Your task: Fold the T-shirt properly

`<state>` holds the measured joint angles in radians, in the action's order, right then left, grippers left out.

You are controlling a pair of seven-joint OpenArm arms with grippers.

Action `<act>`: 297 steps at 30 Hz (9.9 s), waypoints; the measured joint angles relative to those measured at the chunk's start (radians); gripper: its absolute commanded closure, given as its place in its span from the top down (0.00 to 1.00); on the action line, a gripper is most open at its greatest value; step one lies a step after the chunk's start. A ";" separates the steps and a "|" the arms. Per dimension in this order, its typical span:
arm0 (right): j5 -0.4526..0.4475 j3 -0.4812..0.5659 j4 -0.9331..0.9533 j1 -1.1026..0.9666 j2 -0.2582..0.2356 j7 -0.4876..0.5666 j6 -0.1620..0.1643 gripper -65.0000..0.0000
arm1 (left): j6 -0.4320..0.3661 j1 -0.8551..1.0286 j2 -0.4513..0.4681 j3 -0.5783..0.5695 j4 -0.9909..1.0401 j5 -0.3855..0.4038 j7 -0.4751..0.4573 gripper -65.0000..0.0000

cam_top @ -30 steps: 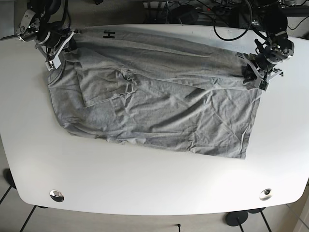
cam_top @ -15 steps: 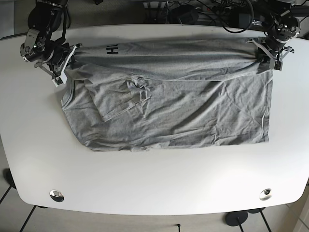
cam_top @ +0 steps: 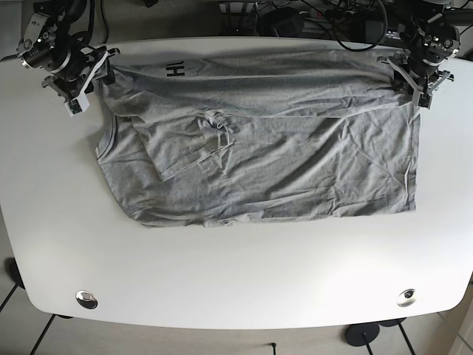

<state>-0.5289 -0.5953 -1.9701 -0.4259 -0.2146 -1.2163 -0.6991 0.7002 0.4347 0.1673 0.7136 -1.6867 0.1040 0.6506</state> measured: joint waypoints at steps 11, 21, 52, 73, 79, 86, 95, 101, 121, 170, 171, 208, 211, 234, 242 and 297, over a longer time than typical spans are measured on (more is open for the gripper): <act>0.058 -0.003 0.240 0.037 0.037 0.161 -0.001 0.12 | 0.008 -0.009 0.037 -0.006 0.091 0.039 -0.040 0.35; 0.060 -0.018 0.141 -0.098 0.039 0.134 -0.001 0.04 | 0.005 0.031 0.046 -0.008 0.037 0.013 -0.010 0.35; 0.538 0.113 0.947 0.848 0.001 0.523 0.003 0.85 | 0.000 -0.385 0.044 -0.045 -0.043 0.001 0.158 0.57; 0.548 0.109 1.062 0.842 0.032 0.613 0.006 0.03 | -0.195 -0.795 0.129 -0.107 0.563 -0.026 0.134 0.80; 0.547 0.105 1.062 0.842 0.034 0.614 0.006 0.03 | -0.200 -0.912 0.144 -0.125 0.852 -0.029 -0.001 0.80; 0.547 0.104 1.062 0.842 0.035 0.614 0.006 0.03 | -0.203 -0.936 0.169 -0.274 0.991 -0.013 -0.121 0.80; 0.544 0.104 1.062 0.840 0.034 0.614 0.006 0.03 | -0.203 -0.935 0.177 -0.275 1.005 -0.017 -0.125 0.28; 0.554 0.105 1.020 0.832 0.039 0.593 0.006 0.03 | -0.151 -0.915 0.167 -0.275 0.942 -0.026 -0.149 0.00; 0.361 -0.016 0.192 0.510 0.048 0.134 -0.005 0.03 | 0.008 -0.538 0.026 -0.109 0.062 -0.010 0.251 0.00; 0.188 0.168 0.537 0.500 0.143 0.236 0.000 0.71 | 0.000 -0.274 -0.028 -0.151 0.036 -0.021 0.272 0.43; 0.188 0.170 0.538 0.499 0.148 0.228 0.000 0.56 | 0.000 -0.274 -0.027 -0.151 0.036 -0.021 0.272 0.43; -0.161 -0.350 -0.043 -0.023 0.138 -0.157 0.002 0.71 | 0.000 -0.286 -0.018 -0.152 0.098 0.023 0.225 0.43; -0.251 -0.360 -0.043 0.026 0.086 -0.156 0.002 0.70 | 0.000 -0.282 -0.027 -0.154 0.040 -0.011 0.270 0.43; 0.187 0.106 0.469 0.290 0.056 0.355 -0.021 0.09 | 0.000 -0.192 -0.051 -0.146 0.047 0.016 0.174 0.43; 0.298 0.111 0.600 0.475 0.036 0.375 -0.016 0.09 | 0.004 -0.237 -0.133 -0.055 -0.005 -0.016 0.178 0.36; 0.319 0.098 0.558 0.451 0.037 0.360 -0.001 0.08 | -0.005 -0.289 -0.206 -0.517 -0.111 0.383 0.430 0.06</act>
<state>-0.2096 -0.4969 -1.4120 0.0250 -0.1772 -0.8562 -0.6998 0.6949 0.1459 -0.0391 0.1963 -1.7977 0.4873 1.0801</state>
